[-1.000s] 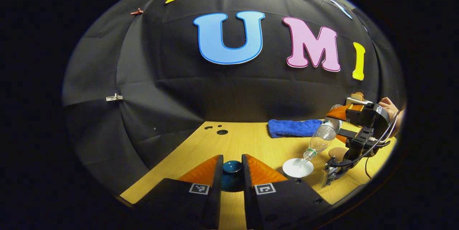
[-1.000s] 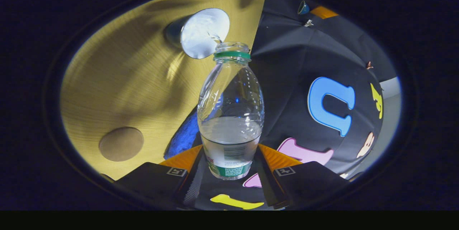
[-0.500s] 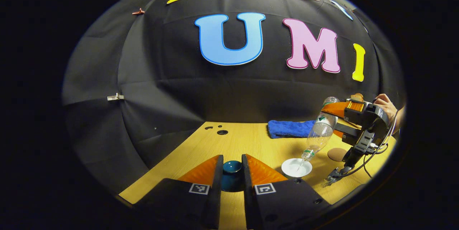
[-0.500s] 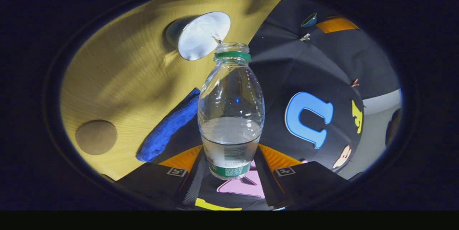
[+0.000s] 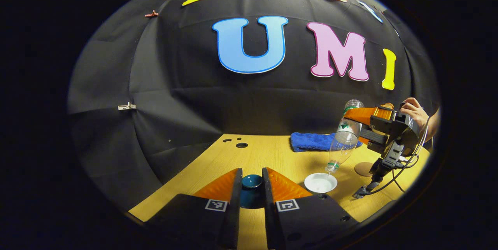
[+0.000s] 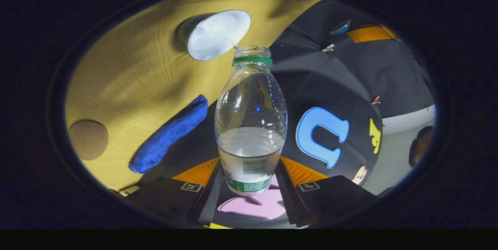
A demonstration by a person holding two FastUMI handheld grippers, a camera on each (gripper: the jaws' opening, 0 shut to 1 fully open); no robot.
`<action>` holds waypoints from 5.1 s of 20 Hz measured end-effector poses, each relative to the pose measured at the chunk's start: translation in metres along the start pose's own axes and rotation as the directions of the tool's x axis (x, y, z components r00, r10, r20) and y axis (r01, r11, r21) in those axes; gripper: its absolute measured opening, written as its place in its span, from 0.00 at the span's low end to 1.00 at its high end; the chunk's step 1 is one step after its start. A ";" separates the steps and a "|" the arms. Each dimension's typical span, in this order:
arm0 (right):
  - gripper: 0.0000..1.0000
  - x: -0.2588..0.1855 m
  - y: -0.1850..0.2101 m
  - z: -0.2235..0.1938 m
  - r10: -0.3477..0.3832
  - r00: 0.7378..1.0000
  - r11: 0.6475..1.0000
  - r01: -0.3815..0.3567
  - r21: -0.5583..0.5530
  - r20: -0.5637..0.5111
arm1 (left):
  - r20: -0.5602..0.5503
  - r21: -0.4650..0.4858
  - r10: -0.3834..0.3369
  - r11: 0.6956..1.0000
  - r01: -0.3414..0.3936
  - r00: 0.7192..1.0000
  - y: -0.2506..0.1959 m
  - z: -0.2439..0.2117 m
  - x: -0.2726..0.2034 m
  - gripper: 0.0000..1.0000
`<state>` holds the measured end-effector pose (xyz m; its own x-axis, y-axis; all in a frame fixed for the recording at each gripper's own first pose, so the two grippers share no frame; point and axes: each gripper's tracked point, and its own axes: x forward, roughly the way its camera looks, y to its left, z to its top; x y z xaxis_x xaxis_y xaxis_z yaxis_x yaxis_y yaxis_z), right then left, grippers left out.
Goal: Open the teacup lid with one hand, grasp the water bottle and pour water into the teacup with the other hand; after pouring, place the water bottle on the coaster and then close the teacup lid.
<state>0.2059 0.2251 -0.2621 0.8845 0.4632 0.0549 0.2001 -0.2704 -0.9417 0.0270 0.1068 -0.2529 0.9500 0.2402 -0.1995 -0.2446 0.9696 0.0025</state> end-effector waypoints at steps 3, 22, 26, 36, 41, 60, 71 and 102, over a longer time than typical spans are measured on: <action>0.72 -0.007 0.021 0.003 0.134 0.990 0.972 -0.126 0.199 -0.030 | -0.002 0.003 0.006 1.000 -0.006 1.000 0.001 0.000 -0.001 0.31; 0.75 -0.073 0.041 0.027 0.318 0.943 -0.528 0.096 0.844 0.092 | -0.056 0.022 -0.106 0.994 0.107 0.993 -0.054 -0.002 0.015 0.31; 0.75 -0.070 0.056 0.028 0.356 0.933 -0.543 0.157 0.825 0.057 | -0.061 0.027 -0.137 0.990 0.138 0.989 -0.074 -0.002 0.020 0.31; 0.75 -0.069 0.072 0.026 0.387 0.921 -0.565 0.212 0.797 0.030 | -0.070 0.051 -0.151 0.987 0.155 0.986 -0.096 -0.001 0.030 0.31; 0.77 -0.069 0.075 0.027 0.395 0.918 -0.566 0.213 0.797 0.034 | -0.078 0.042 -0.164 0.985 0.168 0.983 -0.102 -0.002 0.032 0.31; 0.89 -0.169 0.085 0.062 0.541 0.831 -0.593 0.266 0.760 0.131 | -0.085 0.030 -0.265 0.963 0.268 0.960 -0.156 -0.025 0.068 0.31; 0.89 -0.213 0.065 0.037 0.557 0.827 -0.541 0.286 0.791 0.082 | -0.123 0.027 -0.252 0.966 0.257 0.960 -0.164 -0.060 0.087 0.31; 0.89 -0.214 -0.111 -0.031 0.393 0.919 -0.560 0.221 0.798 0.021 | -0.060 0.033 -0.277 0.960 0.280 0.959 -0.143 0.099 -0.043 0.47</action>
<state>0.0080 0.1298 -0.1587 0.8829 0.3372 -0.3268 -0.2526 0.9277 0.2749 0.0409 -0.0379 -0.1477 0.9671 -0.0415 -0.2509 0.0374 0.9991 -0.0211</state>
